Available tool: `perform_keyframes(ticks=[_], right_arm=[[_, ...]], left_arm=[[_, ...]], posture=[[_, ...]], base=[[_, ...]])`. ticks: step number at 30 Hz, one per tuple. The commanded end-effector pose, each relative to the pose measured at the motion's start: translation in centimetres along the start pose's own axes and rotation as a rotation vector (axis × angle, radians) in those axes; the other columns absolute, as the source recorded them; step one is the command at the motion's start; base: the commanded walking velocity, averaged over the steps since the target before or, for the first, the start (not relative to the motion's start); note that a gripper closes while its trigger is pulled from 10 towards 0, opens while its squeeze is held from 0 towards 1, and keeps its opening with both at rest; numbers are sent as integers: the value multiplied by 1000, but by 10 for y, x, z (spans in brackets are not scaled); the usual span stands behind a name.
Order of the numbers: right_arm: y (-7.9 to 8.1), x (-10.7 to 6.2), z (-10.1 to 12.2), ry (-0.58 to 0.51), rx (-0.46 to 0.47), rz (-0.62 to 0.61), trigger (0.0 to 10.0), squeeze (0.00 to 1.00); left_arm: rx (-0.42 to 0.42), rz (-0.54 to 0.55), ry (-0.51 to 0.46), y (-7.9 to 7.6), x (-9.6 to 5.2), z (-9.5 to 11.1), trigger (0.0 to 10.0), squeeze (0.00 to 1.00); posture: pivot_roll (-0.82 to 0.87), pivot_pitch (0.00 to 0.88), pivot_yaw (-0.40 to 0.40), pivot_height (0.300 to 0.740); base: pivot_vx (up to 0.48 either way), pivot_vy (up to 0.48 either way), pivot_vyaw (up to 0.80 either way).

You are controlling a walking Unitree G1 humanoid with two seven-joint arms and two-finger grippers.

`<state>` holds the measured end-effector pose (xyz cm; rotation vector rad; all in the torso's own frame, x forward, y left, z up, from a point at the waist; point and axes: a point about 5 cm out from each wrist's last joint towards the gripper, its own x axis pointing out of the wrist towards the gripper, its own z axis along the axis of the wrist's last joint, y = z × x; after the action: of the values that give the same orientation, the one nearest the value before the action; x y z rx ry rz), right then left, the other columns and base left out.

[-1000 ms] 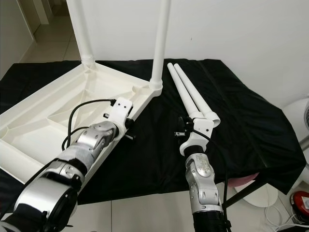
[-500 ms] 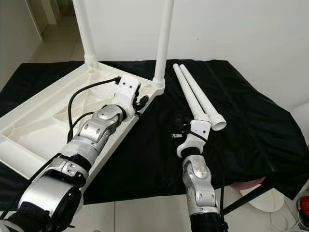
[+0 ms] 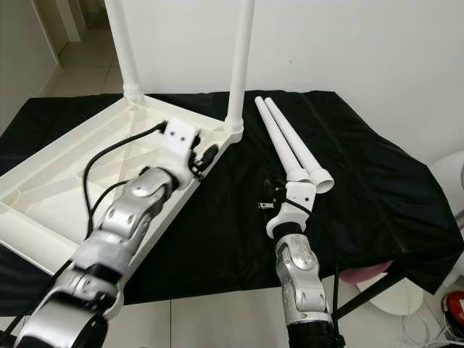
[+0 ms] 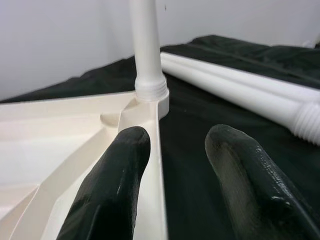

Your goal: Building children table

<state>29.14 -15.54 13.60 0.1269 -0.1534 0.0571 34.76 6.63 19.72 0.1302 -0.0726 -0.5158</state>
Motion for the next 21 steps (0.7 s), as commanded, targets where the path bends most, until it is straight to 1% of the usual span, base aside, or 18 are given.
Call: perform_keyframes(ticks=[1, 2, 3, 4, 5, 6, 7, 8, 10, 12, 13, 14, 15, 16, 17, 18, 20, 21], right_arm=[[0, -1, -2, 12, -5, 4, 10000, 0], [0, -2, -3, 13, -5, 5, 10000, 0], [0, -2, -3, 15, -6, 6, 10000, 0], [0, -2, -3, 15, -6, 6, 10000, 0], [0, -3, -3, 16, -6, 8, 10000, 0], [0, -3, -3, 16, -6, 8, 10000, 0], [-1, -3, -3, 18, -8, 11, 10000, 0], [-1, -3, -3, 18, -8, 13, 10000, 0], [-1, -2, -3, 19, -9, 15, 10000, 0], [-1, -1, -3, 21, -13, 23, 10000, 0], [-1, -1, -3, 21, -13, 23, 10000, 0], [0, -1, -3, 23, -13, 28, 10000, 0], [0, -1, -3, 23, -13, 28, 10000, 0], [0, 0, -3, 24, -14, 33, 10000, 0], [1, 0, -3, 25, -14, 38, 10000, 0], [1, 0, -3, 26, -14, 41, 10000, 0], [1, 0, -3, 26, -14, 41, 10000, 0], [0, -1, -4, 29, -16, 44, 10000, 0]], left_arm=[[1, -10, -3, 1, -2, 3, 10000, 0], [7, 18, 6, 9, -8, 1, 10000, 0], [40, 44, 25, 19, -16, -3, 10000, 0], [40, 44, 25, 19, -16, -3, 10000, 0], [75, 70, 48, 28, -24, -8, 10000, 0], [75, 70, 48, 28, -24, -8, 10000, 0], [108, 99, 83, 39, -34, -14, 10000, 0], [120, 106, 104, 44, -39, -18, 10000, 0], [126, 108, 118, 47, -42, -21, 10000, 0], [151, 91, 154, 54, -52, -27, 10000, 0], [151, 91, 154, 54, -52, -27, 10000, 0], [182, 73, 166, 56, -57, -30, 10000, 0], [182, 73, 166, 56, -57, -30, 10000, 0], [202, 57, 187, 59, -62, -34, 10000, 0], [213, 55, 214, 63, -68, -39, 10000, 0], [231, 84, 256, 72, -76, -43, 10000, 0], [231, 84, 256, 72, -76, -43, 10000, 0], [247, 149, 305, 88, -87, -46, 10000, 0]], posture=[[-68, 0, -24, 740], [-63, 0, -26, 740], [-60, 0, -29, 740], [-60, 0, -29, 740], [-55, 0, -35, 740], [-55, 0, -35, 740], [-46, 0, -45, 740], [-46, 0, -45, 740], [-46, 0, -45, 740], [-35, 0, -57, 740], [-35, 0, -57, 740], [-35, 0, -57, 740], [-35, 0, -57, 740], [-35, 0, -57, 740], [-31, 0, -63, 740], [-31, 0, -65, 740], [-31, 0, -65, 740], [-28, 0, -69, 740]], base=[[0, 0, 0], [0, 0, 0], [0, 0, 0], [0, 0, 0], [0, 0, 0], [0, 0, 0], [0, 0, 0], [0, 0, 0], [0, 0, 0], [0, 0, 0], [0, 0, 0], [0, 0, 0], [0, 0, 0], [0, 0, 0], [0, 0, 0], [0, 0, 0], [0, 0, 0], [0, 0, 0]])
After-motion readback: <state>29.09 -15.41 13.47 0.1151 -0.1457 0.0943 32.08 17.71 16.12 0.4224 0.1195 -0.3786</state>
